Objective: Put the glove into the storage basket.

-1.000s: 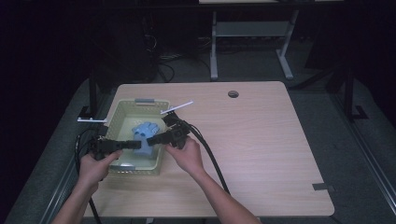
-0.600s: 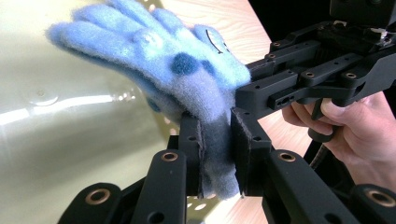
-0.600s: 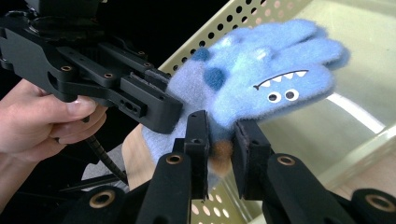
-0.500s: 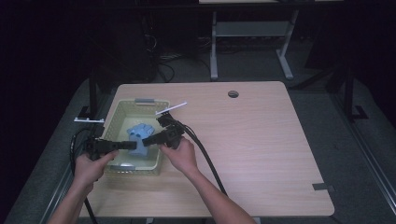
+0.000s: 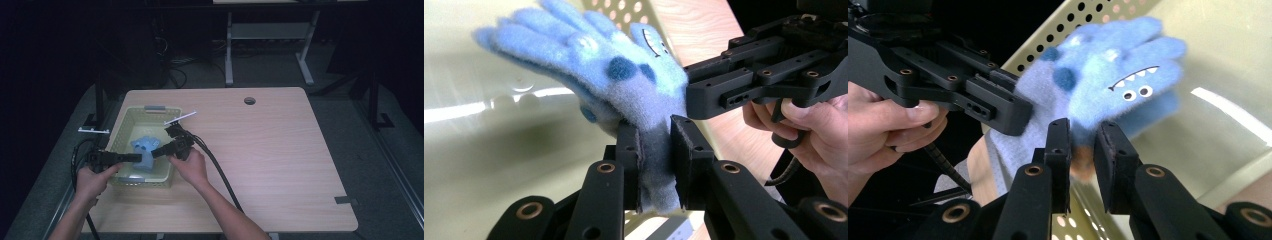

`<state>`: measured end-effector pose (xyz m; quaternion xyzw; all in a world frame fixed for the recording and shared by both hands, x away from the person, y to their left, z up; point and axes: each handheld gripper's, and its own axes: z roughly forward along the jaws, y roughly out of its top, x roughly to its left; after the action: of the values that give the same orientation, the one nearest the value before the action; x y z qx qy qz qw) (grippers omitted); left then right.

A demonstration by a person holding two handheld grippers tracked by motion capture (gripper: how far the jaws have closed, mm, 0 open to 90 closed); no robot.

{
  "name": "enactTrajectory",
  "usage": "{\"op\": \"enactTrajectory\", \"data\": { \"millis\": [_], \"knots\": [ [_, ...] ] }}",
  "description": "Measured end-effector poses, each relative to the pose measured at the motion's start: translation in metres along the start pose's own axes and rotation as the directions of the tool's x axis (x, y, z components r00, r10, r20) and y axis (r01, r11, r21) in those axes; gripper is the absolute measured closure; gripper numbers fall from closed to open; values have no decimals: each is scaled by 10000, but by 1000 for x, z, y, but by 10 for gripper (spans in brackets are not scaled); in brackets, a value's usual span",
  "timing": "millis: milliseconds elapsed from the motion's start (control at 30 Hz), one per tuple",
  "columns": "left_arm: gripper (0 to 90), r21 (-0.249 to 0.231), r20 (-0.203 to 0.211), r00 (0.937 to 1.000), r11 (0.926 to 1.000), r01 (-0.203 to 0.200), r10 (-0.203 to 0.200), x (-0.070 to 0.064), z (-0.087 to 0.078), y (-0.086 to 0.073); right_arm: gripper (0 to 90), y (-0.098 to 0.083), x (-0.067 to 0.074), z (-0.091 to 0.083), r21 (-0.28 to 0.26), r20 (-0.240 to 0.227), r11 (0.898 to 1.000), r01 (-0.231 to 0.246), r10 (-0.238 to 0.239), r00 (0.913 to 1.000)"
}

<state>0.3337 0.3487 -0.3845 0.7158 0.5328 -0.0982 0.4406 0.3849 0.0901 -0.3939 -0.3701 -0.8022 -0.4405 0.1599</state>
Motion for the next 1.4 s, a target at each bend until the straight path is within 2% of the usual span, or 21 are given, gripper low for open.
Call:
{"op": "enactTrajectory", "data": {
  "millis": [200,333,567,633,667,800,967,1000,1100,1267,1400],
  "knots": [
    [755,271,-348,9994,9996,40,-30,5,4,-2,764,-2,-2,6,191,230,9998,17,-21,9997],
    [754,565,-624,9980,9984,71,-35,7,9,-3,761,-2,-2,5,168,220,9999,-37,33,9998],
    [752,1293,-1369,9906,9915,161,17,7,19,2,754,-1,-1,2,149,196,9999,31,-34,9998],
    [749,1609,-1710,9853,9867,245,34,7,24,4,748,-1,0,2,171,105,9999,20,-22,9999],
    [748,1609,-1710,9853,9867,245,34,7,24,4,747,-1,0,2,180,108,9998,49,-51,9999],
    [744,2014,-2144,9766,9792,268,174,8,29,6,738,-1,2,1,184,68,9998,82,-83,9999],
    [733,2170,-2633,9644,9755,357,233,8,33,8,726,-1,3,0,132,-23,9998,154,-153,9999],
    [724,2182,-2840,9587,9748,465,178,8,35,8,722,-2,3,0,172,-7,9996,204,-204,9998],
    [717,2368,-2946,9552,9705,441,285,9,35,8,719,-2,4,1,230,9,9996,131,-132,9999],
    [719,2478,-3156,9482,9678,449,368,8,38,8,718,-1,3,3,235,82,9997,115,-117,9999],
    [705,2564,-3226,9461,9649,576,293,9,39,8,714,-1,2,6,302,140,9995,120,-124,9998]
  ]
}}
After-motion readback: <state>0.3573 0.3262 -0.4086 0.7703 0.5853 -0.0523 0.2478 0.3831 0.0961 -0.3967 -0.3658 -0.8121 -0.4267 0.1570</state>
